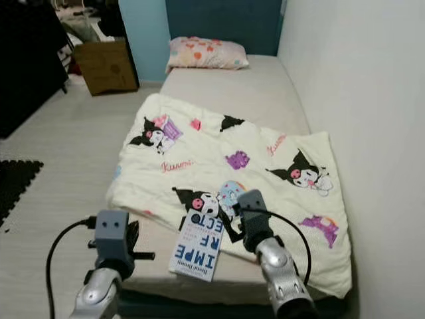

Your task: Clean up the room

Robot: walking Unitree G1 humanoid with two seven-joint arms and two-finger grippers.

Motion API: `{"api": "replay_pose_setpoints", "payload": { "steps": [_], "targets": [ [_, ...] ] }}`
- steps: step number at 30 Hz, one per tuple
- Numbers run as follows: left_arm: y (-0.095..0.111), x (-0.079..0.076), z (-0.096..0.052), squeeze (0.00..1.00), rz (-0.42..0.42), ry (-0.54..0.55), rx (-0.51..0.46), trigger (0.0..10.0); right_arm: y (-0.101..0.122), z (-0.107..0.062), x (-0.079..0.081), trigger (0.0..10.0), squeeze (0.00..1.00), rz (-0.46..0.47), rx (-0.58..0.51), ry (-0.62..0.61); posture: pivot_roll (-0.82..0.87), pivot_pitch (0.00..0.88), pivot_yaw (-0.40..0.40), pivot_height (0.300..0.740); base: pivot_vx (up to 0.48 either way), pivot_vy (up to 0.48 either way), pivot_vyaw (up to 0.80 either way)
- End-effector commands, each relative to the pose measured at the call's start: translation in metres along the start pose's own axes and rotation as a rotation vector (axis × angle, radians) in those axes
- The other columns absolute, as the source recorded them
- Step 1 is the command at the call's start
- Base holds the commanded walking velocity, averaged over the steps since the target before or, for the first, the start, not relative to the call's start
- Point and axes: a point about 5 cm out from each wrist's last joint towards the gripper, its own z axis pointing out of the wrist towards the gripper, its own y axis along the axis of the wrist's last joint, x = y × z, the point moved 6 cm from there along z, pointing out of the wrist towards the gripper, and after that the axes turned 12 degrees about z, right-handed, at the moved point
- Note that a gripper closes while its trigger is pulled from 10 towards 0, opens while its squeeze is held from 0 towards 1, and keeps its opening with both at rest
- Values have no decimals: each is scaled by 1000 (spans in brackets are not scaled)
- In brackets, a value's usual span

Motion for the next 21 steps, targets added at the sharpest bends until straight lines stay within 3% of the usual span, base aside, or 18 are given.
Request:
{"api": "replay_pose_setpoints", "payload": {
  "steps": [1,6,13,21],
  "targets": [
    [-10,5,-3,0,8,8,31,10000,-6,0,6,10000,0,19,16,9,-63,116,-44,740,0,480,0],
    [-10,5,-2,0,11,9,28,10000,-5,0,6,10000,0,19,16,11,-61,113,-44,740,0,480,0],
    [-8,10,0,0,108,28,16,10000,-6,0,7,10000,0,16,16,9,-59,112,-43,740,0,0,0],
    [-11,5,1,0,119,5,28,10000,-7,-1,5,10000,0,13,18,2,-60,115,-42,740,0,0,0]
  ]
}}
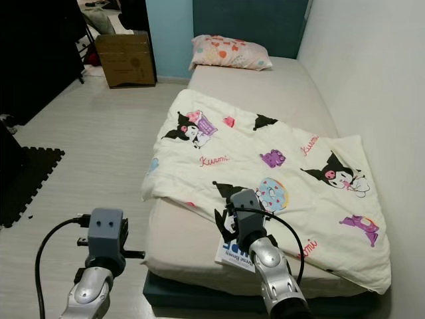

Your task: Clean up the room

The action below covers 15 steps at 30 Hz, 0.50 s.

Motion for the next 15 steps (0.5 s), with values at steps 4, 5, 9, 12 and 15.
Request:
{"api": "replay_pose_setpoints", "payload": {
  "steps": [4,5,9,12,15],
  "targets": [
    [-6,-8,-2,0,16,-30,20,10000,-7,-4,-7,10000,0,3,22,-27,-60,119,-42,740,0,0,0],
    [-6,-8,-1,0,14,-28,22,10000,-7,-4,-8,10000,0,2,22,-29,-59,121,-43,740,0,0,0],
    [-6,-7,-1,0,31,-29,21,10000,-7,-3,-8,10000,0,-1,23,-31,-58,122,-43,740,0,0,0],
    [-6,-7,-1,0,37,-27,21,10000,-6,-3,-9,10000,0,-2,24,-31,-60,124,-43,740,0,-160,0],
    [-8,-6,-1,0,30,-16,33,10000,-6,-3,-9,10000,0,-4,23,-31,-63,125,-43,740,0,-480,0]
  ]
}}
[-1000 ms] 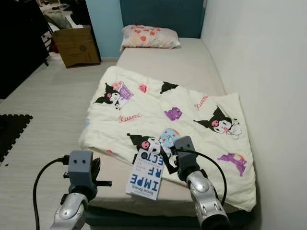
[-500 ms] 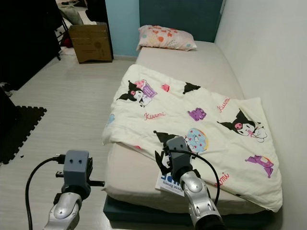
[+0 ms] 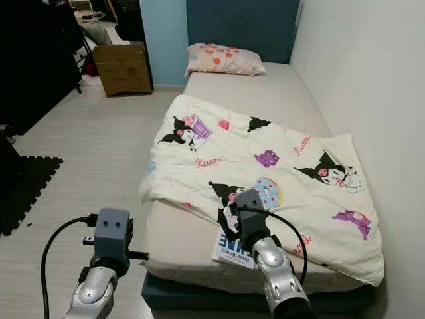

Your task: Clean up the room

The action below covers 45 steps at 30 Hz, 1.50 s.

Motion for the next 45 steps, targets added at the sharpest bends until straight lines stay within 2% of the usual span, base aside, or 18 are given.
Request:
{"api": "replay_pose_setpoints", "payload": {
  "steps": [1,6,15,26,30,36,45],
  "targets": [
    [-8,-2,-1,0,16,-7,34,10000,-7,-2,-3,10000,0,4,23,-11,-63,125,-43,740,0,-480,0],
    [-9,1,0,0,-13,17,34,10000,-5,-2,-5,10000,0,-1,21,-13,-69,126,-49,740,0,-192,0],
    [-11,1,0,0,-15,21,42,10000,0,1,-5,10000,0,-2,13,-9,-73,126,-53,740,0,0,0],
    [-33,-5,1,0,9,-32,148,10000,-9,9,-11,10000,0,-5,95,-74,-76,129,-47,740,0,0,0],
    [-33,-6,3,0,-9,-42,149,10000,-10,13,-9,10000,0,3,118,-67,-74,128,-46,740,0,0,0],
    [-30,-2,9,0,18,-23,144,10000,-2,21,-1,10000,0,24,101,-57,-76,134,-45,740,0,0,0],
    [-22,3,13,0,-2,4,114,10000,0,22,6,10000,0,28,82,-33,-68,132,-43,740,0,0,0]
  ]
}}
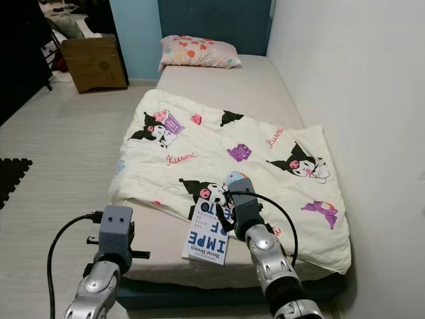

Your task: Clean up the room

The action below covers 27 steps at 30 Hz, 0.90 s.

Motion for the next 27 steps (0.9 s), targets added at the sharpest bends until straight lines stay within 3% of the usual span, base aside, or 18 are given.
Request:
{"api": "replay_pose_setpoints", "payload": {
  "steps": [1,10,27],
  "targets": [
    [-5,3,-1,0,-2,9,12,10000,-5,-1,1,10000,0,8,8,4,-68,132,-43,740,0,0,0],
    [0,8,-4,0,-15,32,-21,10000,-10,-4,3,10000,0,4,8,9,-61,120,-44,740,0,0,0],
    [-2,0,-9,0,-10,16,-16,10000,-13,-6,4,10000,0,15,1,9,-58,107,-38,740,0,0,0]
  ]
}}
